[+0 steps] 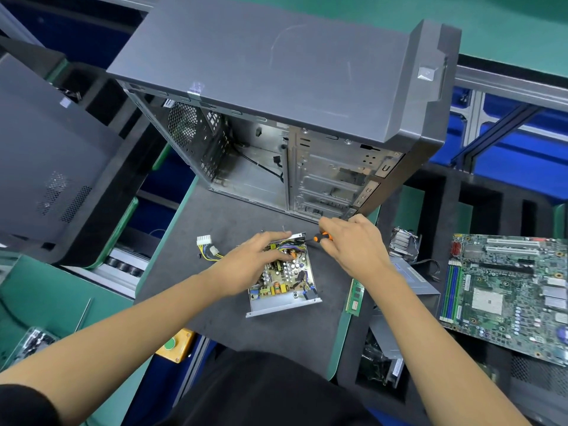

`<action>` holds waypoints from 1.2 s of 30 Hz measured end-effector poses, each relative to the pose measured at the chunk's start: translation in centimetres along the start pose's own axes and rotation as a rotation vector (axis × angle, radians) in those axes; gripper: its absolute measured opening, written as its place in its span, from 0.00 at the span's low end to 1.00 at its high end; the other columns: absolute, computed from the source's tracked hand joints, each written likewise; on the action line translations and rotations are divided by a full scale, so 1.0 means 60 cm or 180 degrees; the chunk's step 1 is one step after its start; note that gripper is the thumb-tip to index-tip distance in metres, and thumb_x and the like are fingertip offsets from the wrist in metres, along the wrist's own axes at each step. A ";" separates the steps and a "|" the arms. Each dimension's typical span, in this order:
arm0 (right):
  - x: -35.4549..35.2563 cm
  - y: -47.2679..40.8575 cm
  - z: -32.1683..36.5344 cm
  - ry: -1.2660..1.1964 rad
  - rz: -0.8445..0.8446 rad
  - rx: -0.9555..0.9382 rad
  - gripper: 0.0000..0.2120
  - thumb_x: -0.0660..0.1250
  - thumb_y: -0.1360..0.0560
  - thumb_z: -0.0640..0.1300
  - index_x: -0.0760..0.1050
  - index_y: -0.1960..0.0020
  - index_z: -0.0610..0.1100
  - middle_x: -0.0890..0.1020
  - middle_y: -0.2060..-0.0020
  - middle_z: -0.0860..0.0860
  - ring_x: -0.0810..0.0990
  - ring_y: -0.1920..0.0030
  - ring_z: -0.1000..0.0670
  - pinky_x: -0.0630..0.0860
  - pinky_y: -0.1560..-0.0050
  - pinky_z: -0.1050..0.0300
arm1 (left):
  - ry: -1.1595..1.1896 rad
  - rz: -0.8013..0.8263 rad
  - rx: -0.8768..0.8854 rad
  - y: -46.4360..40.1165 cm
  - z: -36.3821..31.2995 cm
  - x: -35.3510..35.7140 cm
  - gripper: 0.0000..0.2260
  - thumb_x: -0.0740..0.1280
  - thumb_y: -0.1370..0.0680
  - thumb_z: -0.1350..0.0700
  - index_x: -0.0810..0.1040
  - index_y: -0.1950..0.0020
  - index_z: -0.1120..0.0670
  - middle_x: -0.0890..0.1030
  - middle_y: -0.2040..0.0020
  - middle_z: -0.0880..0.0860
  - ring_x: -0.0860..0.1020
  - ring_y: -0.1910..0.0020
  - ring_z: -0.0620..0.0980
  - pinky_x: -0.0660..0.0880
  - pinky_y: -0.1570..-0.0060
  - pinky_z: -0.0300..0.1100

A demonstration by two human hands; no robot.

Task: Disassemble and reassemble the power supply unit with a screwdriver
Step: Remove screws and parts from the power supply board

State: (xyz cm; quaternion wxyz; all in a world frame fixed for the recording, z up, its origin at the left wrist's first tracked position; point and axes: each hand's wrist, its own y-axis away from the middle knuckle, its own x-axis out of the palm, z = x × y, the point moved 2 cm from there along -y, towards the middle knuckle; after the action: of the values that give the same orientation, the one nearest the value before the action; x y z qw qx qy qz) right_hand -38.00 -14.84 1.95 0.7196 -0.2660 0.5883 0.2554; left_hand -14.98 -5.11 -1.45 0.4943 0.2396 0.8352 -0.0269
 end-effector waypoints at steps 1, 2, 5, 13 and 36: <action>0.001 0.000 0.000 0.0006 -0.0009 -0.0022 0.08 0.68 0.24 0.44 0.70 0.56 0.46 0.79 0.68 0.53 0.73 0.70 0.45 0.70 0.58 0.51 | 0.0003 -0.0002 -0.0001 0.000 0.000 -0.001 0.33 0.61 0.27 0.73 0.75 0.28 0.46 0.55 0.18 0.46 0.60 0.23 0.50 0.70 0.31 0.48; 0.002 -0.001 0.000 0.0020 -0.0016 -0.0045 0.08 0.68 0.24 0.44 0.69 0.57 0.46 0.78 0.69 0.53 0.72 0.70 0.45 0.70 0.58 0.51 | 0.0007 0.0000 -0.0004 0.000 0.000 -0.001 0.32 0.61 0.26 0.73 0.75 0.28 0.46 0.55 0.18 0.46 0.61 0.23 0.50 0.71 0.32 0.47; 0.004 -0.001 0.000 0.0089 -0.0004 -0.0086 0.08 0.68 0.24 0.44 0.69 0.57 0.47 0.77 0.70 0.53 0.70 0.72 0.46 0.71 0.58 0.51 | 0.0019 0.0008 0.0003 -0.001 -0.001 -0.003 0.32 0.61 0.26 0.73 0.75 0.28 0.47 0.56 0.18 0.46 0.61 0.23 0.51 0.71 0.33 0.48; 0.003 -0.010 0.007 0.0149 0.0214 -0.0069 0.06 0.65 0.22 0.46 0.69 0.55 0.47 0.78 0.68 0.52 0.75 0.69 0.45 0.64 0.59 0.51 | 0.0020 -0.0044 0.0082 -0.002 -0.001 -0.005 0.31 0.61 0.26 0.73 0.76 0.28 0.48 0.57 0.19 0.47 0.62 0.24 0.51 0.70 0.33 0.43; -0.043 -0.095 0.054 0.0822 0.0751 -0.1198 0.18 0.67 0.24 0.52 0.66 0.38 0.49 0.74 0.48 0.45 0.75 0.71 0.43 0.53 0.75 0.56 | 0.0947 -0.0939 -0.0573 -0.123 0.006 0.015 0.11 0.74 0.23 0.53 0.83 0.46 0.59 0.86 0.49 0.55 0.82 0.51 0.49 0.72 0.55 0.28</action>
State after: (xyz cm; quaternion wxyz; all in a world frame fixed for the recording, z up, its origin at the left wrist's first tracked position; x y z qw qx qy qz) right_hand -32.29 -16.92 5.47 0.5415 -0.3553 0.6444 0.4065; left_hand -18.19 -11.41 -3.80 0.3758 0.0711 0.9239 0.0115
